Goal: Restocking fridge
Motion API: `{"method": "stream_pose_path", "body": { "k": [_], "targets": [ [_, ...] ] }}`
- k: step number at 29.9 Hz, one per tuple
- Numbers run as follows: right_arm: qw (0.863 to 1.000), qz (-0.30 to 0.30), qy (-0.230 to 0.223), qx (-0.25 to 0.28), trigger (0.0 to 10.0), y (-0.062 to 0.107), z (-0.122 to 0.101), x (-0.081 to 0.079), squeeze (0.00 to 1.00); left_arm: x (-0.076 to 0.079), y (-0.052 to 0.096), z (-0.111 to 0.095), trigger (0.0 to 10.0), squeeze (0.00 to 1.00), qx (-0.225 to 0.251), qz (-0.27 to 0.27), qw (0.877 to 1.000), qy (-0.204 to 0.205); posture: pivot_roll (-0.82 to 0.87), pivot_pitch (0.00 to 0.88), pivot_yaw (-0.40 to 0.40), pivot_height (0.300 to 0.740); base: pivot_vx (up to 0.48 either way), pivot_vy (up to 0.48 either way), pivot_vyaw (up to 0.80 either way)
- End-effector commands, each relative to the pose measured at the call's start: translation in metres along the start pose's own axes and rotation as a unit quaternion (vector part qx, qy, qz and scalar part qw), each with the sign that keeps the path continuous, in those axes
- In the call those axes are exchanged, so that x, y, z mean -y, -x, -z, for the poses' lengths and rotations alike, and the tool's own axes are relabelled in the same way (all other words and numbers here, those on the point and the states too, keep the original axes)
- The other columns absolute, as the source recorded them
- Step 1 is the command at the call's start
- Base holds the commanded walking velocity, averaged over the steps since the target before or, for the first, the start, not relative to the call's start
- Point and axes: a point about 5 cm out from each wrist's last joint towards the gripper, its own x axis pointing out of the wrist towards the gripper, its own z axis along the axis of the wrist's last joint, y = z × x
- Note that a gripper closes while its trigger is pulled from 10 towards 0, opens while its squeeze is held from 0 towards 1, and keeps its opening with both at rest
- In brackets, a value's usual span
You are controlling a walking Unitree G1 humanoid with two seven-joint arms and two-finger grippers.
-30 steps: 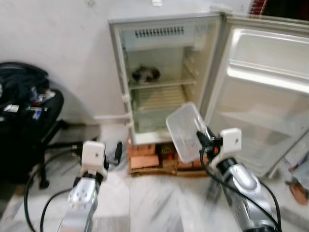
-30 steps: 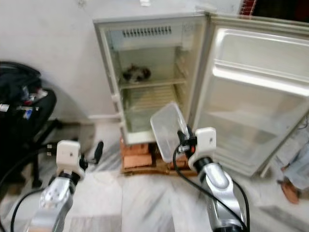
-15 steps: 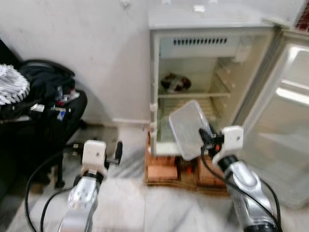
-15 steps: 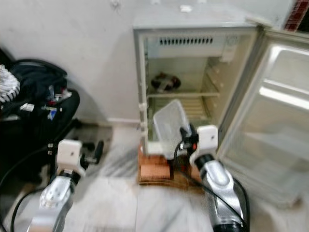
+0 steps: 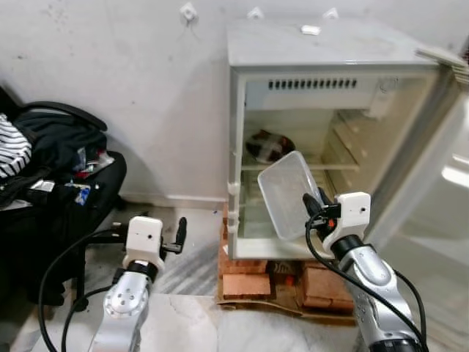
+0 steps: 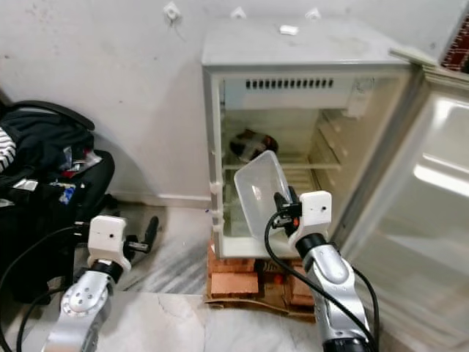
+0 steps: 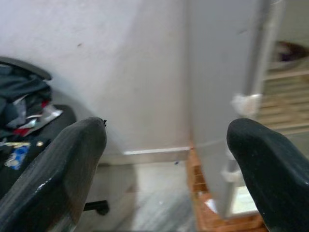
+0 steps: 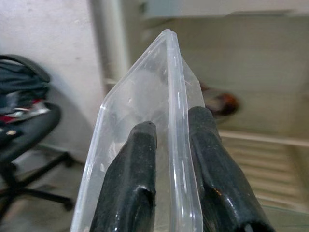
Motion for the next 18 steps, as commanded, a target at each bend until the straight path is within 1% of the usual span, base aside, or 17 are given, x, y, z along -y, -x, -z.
{"method": "stream_pose_path", "body": {
  "k": [1, 7, 18],
  "targets": [
    [1.000, -0.004, 0.004, 0.008, 10.0, -0.0009, -0.0042, -0.0019, 0.00, -0.0002, -0.0020, -0.0038, 10.0, 0.00, 0.007, 0.000, 1.000, -0.005, 0.04, 0.000, -0.013, 0.740, 0.000, 0.000, 0.00],
    [1.000, -0.004, 0.004, 0.007, 10.0, -0.0015, -0.0038, -0.0013, 0.00, 0.0017, -0.0023, -0.0045, 10.0, 0.00, 0.009, 0.005, 1.000, -0.007, 0.04, 0.000, -0.013, 0.740, 0.000, 0.000, 0.00],
    [1.000, -0.002, 0.003, 0.004, 10.0, -0.0015, -0.0010, -0.0015, 0.00, 0.0000, -0.0032, -0.0057, 10.0, 0.00, 0.013, 0.002, 1.000, -0.006, 0.04, 0.000, -0.010, 0.740, 0.000, -0.424, 0.00]
  ]
}}
